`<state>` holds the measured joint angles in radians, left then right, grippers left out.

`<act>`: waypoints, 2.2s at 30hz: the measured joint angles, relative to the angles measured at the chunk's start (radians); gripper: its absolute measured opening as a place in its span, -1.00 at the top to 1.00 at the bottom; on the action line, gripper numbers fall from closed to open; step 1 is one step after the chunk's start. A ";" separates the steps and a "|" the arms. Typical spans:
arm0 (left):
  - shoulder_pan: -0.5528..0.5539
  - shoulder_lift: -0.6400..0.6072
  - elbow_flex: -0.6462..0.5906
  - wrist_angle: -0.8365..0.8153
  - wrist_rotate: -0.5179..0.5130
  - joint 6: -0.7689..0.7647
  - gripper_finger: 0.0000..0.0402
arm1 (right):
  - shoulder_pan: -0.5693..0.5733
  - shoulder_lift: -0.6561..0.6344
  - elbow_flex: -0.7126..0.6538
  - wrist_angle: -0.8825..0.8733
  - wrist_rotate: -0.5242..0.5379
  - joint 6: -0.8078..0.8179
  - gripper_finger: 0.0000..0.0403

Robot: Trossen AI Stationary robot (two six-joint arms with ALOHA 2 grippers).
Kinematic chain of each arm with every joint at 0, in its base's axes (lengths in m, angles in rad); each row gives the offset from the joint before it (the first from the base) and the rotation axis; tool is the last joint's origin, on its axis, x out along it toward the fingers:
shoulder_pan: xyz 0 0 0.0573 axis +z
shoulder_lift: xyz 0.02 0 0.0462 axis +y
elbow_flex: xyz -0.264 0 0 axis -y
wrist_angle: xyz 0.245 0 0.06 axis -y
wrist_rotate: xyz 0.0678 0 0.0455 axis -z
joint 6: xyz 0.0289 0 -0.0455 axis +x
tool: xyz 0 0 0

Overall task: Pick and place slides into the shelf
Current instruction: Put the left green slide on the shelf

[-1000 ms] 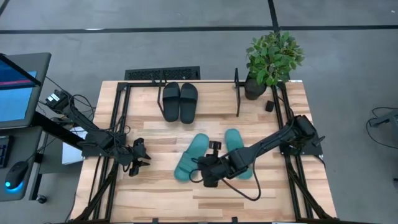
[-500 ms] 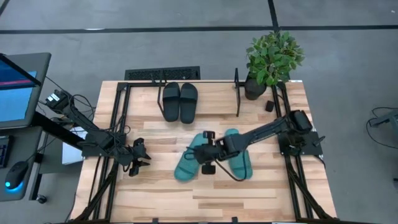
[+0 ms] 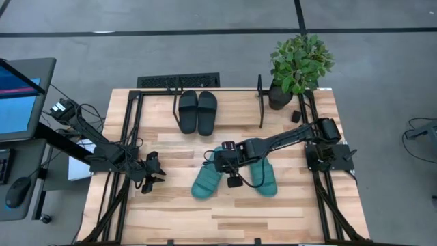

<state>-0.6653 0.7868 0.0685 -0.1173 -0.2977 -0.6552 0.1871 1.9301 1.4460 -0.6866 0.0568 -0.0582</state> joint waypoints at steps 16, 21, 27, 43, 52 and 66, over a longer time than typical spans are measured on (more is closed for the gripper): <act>0.000 0.000 0.000 0.000 0.000 0.000 0.33 | 0.016 0.007 0.000 0.043 -0.042 -0.021 1.00; 0.000 0.000 0.000 0.000 0.000 0.000 0.33 | 0.007 0.007 0.000 0.079 -0.043 -0.021 1.00; 0.000 0.000 0.000 0.000 0.000 0.000 0.33 | -0.002 0.007 0.000 0.097 -0.068 -0.021 1.00; 0.000 0.000 0.000 0.001 0.000 0.000 0.33 | -0.007 0.118 0.004 0.057 -0.136 -0.019 1.00; 0.000 0.000 0.000 0.001 0.000 0.000 0.33 | 0.047 0.129 0.014 0.056 -0.183 -0.022 1.00; 0.000 0.000 0.000 0.001 0.000 0.000 0.33 | -0.011 0.129 0.050 -0.011 -0.049 -0.047 1.00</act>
<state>-0.6651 0.7868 0.0681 -0.1162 -0.2977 -0.6552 0.1757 2.0586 1.4963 -0.6977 0.0076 -0.1055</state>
